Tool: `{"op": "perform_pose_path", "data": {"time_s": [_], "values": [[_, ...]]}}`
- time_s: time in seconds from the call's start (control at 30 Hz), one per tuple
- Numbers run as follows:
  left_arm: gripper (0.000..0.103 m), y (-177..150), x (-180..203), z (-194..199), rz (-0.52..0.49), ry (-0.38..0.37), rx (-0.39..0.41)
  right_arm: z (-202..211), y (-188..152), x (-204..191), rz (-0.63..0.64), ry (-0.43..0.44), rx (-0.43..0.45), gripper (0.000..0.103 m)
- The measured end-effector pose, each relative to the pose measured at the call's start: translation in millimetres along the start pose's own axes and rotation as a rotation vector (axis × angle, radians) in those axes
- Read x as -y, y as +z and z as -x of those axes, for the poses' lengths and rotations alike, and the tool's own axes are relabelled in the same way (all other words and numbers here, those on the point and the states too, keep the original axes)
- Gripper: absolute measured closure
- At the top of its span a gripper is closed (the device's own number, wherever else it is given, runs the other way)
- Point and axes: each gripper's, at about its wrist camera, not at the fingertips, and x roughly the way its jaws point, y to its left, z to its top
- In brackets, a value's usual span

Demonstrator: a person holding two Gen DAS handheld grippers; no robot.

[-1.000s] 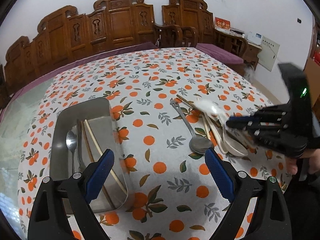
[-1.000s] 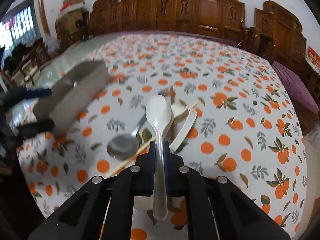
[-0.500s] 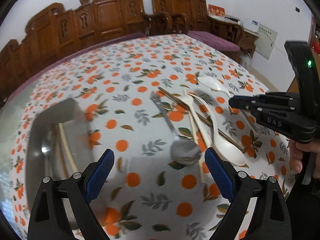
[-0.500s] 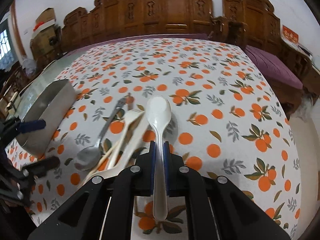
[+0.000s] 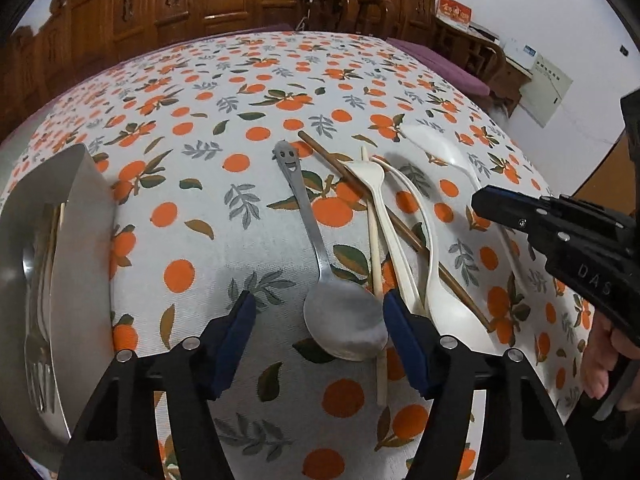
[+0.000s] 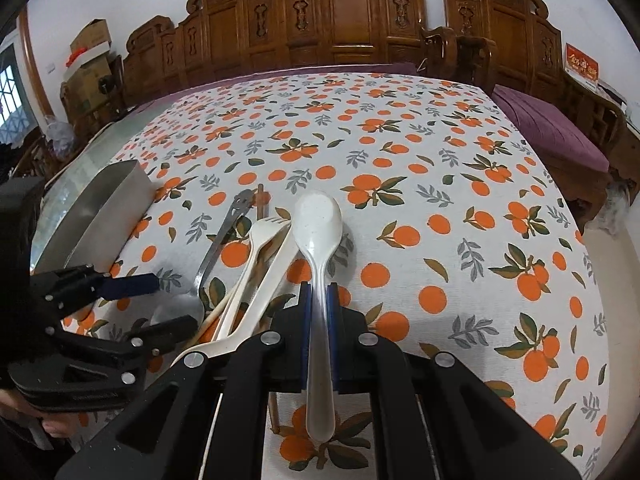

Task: Organize utensils
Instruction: 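Grasp a metal spoon from the pile with the left tool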

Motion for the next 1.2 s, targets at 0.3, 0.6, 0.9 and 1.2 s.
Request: {"op": "perform_pose_path", "data": {"time_s": [0.3,0.6,0.9,1.2], "values": [[0.062,-4,-2,3,-0.009,0.044,0.025,-1,1,-5,0.004,0.001,-0.004,0.094],[0.085,-5,3,6,0.008,0.047,0.031,-2,1,-5,0.002,-0.001,-0.005,0.094],[0.1,-2,-2,19,0.042,0.043,0.066,-1,1,-5,0.007,0.0,-0.003,0.094],[0.102,3,-14,44,0.053,0.085,0.13,0,3,-9,0.016,0.01,0.004,0.094]]}}
